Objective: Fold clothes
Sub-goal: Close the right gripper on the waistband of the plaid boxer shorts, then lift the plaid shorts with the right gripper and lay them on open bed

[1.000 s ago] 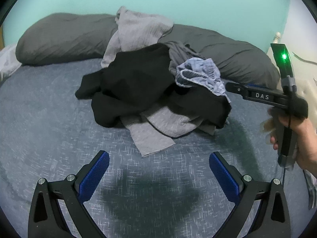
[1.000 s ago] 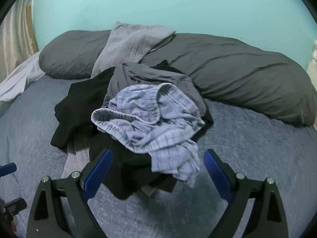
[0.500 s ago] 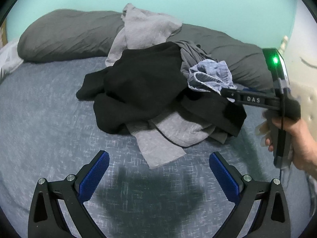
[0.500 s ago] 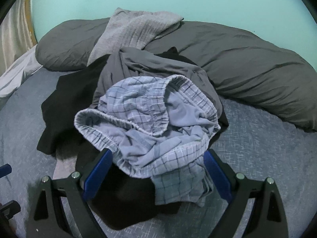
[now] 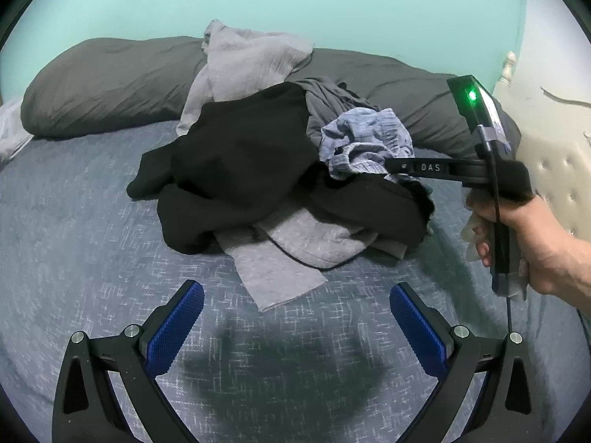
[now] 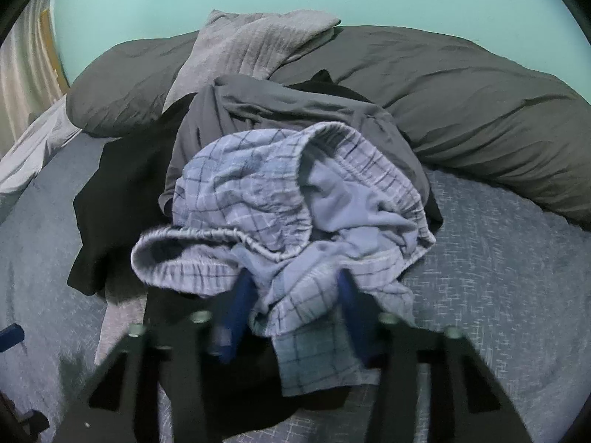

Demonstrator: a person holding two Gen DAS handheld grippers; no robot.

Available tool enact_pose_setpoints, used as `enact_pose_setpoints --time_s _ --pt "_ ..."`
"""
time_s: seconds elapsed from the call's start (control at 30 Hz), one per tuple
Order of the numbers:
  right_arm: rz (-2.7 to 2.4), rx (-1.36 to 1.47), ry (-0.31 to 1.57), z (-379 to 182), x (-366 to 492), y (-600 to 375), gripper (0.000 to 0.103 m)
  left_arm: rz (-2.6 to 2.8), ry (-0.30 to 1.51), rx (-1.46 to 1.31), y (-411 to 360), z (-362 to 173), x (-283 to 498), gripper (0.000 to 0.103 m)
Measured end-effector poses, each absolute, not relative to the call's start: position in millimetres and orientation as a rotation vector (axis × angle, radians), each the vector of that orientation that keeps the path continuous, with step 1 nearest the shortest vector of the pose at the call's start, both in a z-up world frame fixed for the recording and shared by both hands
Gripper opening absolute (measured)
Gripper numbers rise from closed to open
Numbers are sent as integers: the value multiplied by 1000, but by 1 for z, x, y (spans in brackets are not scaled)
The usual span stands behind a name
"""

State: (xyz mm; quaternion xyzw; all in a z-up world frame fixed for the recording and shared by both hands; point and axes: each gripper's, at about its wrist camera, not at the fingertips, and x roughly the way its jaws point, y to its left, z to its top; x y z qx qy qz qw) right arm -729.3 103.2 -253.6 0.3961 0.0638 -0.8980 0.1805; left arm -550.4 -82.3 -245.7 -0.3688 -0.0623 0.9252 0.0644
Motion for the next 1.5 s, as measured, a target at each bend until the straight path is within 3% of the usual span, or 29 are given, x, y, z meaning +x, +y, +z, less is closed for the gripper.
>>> enact_pose_setpoints --time_s 0.07,0.2,0.73,1.5 --pt "-2550 1081 178 -249 -725 106 21 2794 -199 -1115 -82 -245 -548 103" --pt "-2584 982 194 -234 -708 117 17 2807 -222 -1100 -82 -240 -538 103" --pt "-2529 730 30 -163 -588 152 14 2817 -242 -1053 -75 -211 -442 103" --pt "-2420 551 -105 -69 -280 195 14 2789 -280 -1001 -33 -154 -226 103"
